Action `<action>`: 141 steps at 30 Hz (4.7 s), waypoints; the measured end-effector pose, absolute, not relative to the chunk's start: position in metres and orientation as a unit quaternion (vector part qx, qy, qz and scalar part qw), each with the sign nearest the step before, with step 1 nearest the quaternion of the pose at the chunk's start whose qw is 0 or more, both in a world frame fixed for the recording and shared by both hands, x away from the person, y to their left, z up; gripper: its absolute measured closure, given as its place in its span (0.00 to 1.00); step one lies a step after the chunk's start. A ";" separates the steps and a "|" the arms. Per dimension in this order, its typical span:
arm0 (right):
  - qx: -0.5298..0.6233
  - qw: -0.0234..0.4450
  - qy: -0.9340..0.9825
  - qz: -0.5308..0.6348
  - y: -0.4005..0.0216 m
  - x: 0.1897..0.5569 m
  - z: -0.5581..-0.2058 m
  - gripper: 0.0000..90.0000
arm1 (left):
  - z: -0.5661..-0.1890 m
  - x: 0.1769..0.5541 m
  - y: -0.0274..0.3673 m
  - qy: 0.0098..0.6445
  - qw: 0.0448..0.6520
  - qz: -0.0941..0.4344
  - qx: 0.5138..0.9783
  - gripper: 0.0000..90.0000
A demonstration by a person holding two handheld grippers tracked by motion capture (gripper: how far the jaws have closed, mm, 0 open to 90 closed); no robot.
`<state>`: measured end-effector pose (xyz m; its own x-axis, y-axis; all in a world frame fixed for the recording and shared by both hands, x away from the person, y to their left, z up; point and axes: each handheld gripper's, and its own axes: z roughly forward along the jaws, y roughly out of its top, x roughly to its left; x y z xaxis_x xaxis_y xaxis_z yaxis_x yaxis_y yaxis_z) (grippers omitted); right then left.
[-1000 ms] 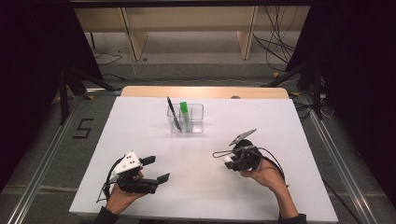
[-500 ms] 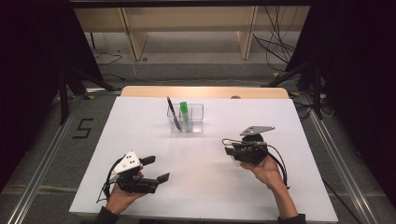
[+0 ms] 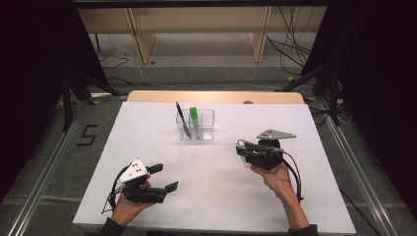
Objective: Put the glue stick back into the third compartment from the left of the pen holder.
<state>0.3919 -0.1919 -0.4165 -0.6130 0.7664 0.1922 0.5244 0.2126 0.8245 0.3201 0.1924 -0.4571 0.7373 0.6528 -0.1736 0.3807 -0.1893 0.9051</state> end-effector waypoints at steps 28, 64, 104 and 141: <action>0.405 0.121 0.756 0.500 -0.143 0.436 -0.390 0.75 | -0.457 0.321 0.194 0.346 0.543 0.129 0.754 0.14; 0.439 0.146 0.726 0.510 -0.099 0.499 -0.377 0.75 | -0.456 0.320 0.195 0.347 0.545 0.125 0.753 0.14; 0.478 0.166 0.718 0.478 -0.069 0.545 -0.398 0.75 | -0.456 0.320 0.196 0.345 0.550 0.125 0.750 0.14; 0.415 0.153 0.756 0.483 -0.101 0.481 -0.380 0.38 | -0.456 0.321 0.198 0.352 0.553 0.114 0.746 0.14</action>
<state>0.4810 -0.1007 -0.3798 -0.6093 0.7748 0.1687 0.4790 0.1901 0.8570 0.3215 0.1976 -0.4558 0.7258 0.6516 -0.2204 0.4000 -0.1391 0.9059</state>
